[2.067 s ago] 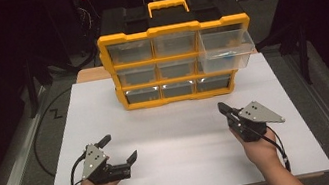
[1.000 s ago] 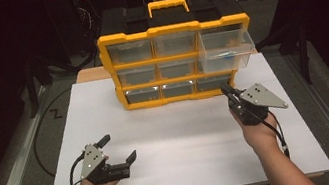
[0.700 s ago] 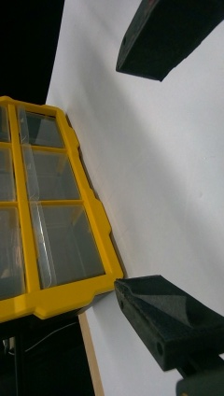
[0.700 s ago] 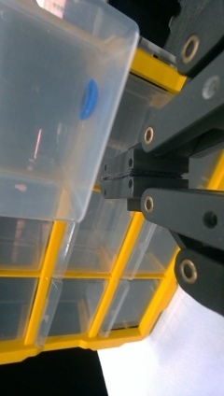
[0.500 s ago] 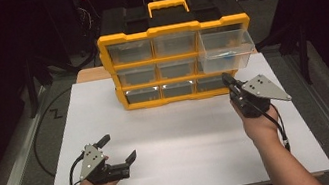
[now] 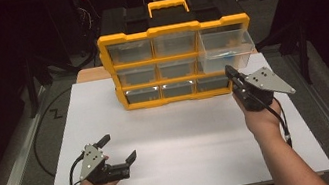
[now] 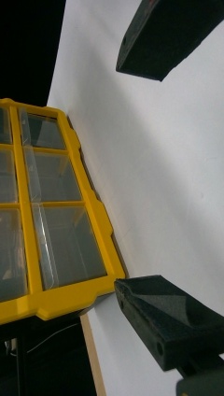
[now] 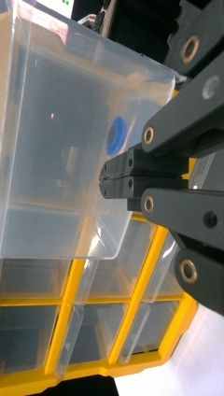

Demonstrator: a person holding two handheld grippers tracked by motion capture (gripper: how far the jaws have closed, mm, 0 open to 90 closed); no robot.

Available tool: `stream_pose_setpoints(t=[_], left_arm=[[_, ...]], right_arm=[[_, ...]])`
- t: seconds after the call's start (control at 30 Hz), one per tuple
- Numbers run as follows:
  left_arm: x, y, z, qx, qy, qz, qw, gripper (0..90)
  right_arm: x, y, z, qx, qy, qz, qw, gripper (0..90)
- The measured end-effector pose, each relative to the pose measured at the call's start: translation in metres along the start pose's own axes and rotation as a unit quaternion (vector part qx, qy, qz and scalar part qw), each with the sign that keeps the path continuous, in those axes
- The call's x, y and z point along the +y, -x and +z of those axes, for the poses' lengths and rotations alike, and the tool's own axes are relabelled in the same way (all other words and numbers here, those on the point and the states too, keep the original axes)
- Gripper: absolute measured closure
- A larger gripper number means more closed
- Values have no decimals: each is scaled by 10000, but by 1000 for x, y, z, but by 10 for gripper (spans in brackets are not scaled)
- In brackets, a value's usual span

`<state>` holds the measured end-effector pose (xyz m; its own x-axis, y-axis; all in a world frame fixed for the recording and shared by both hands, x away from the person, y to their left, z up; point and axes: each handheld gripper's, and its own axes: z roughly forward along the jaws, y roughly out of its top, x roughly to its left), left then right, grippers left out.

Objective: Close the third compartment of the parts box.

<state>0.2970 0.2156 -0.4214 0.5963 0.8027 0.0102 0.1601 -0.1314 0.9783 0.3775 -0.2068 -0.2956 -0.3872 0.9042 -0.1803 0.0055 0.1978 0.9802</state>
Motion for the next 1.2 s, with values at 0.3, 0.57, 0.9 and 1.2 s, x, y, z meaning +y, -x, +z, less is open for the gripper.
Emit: stream_pose_setpoints(t=[0.3,0.57,0.9,1.2], left_arm=[[0,0,0,-28,-8,14,10000,7],[0,0,0,-31,7,12,10000,7],[0,0,0,-37,16,5,10000,7],[0,0,0,-40,9,1,10000,7]], right_arm=[[1,1,3,-14,13,1,10000,900],[3,1,5,-57,-9,-23,10000,900],[6,3,9,-90,-20,-27,10000,900],[8,6,15,-138,-74,-12,9999,900]])
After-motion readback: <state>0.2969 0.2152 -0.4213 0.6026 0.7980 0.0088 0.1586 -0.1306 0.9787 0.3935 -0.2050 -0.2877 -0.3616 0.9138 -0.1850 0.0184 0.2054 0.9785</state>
